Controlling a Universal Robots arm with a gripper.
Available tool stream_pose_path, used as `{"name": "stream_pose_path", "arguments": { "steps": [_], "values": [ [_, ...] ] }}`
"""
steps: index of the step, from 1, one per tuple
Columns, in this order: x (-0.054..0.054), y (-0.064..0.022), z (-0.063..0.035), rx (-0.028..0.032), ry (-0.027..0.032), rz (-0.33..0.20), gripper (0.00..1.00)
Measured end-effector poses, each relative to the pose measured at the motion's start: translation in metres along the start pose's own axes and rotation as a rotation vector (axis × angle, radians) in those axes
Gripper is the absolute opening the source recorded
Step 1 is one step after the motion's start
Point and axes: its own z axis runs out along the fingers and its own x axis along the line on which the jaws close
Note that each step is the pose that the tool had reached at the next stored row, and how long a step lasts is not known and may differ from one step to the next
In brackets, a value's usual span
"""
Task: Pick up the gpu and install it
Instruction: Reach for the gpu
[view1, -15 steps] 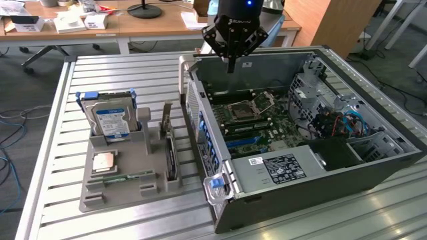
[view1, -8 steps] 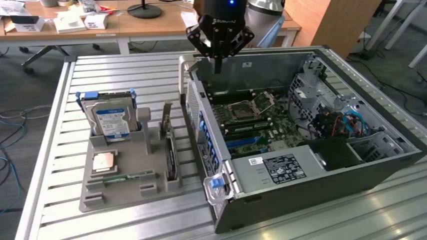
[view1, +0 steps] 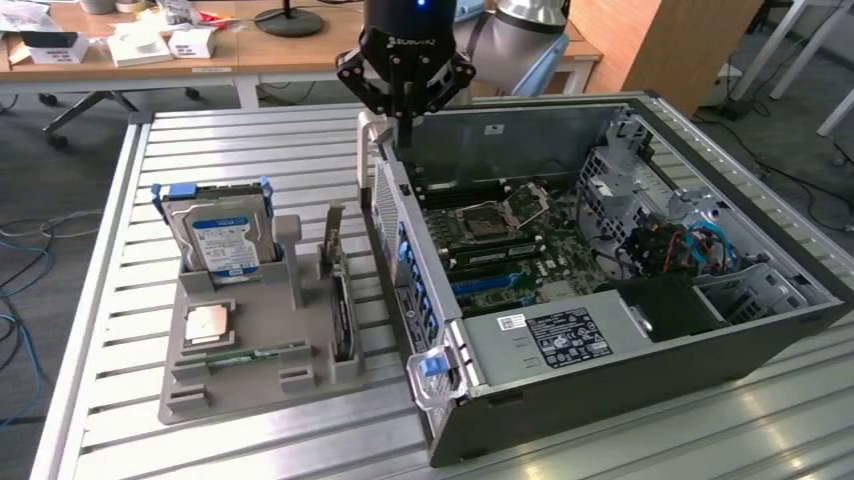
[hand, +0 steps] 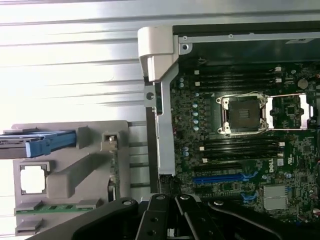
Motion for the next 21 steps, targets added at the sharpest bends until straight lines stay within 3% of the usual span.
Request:
{"name": "stream_pose_path", "arguments": {
  "steps": [13,21],
  "values": [
    [0.05,0.0011,-0.0001,0.0002,-0.0004,0.009,0.11],
    [0.053,-0.0006,-0.0002,0.0003,-0.0002,0.01,0.11]
  ]
}}
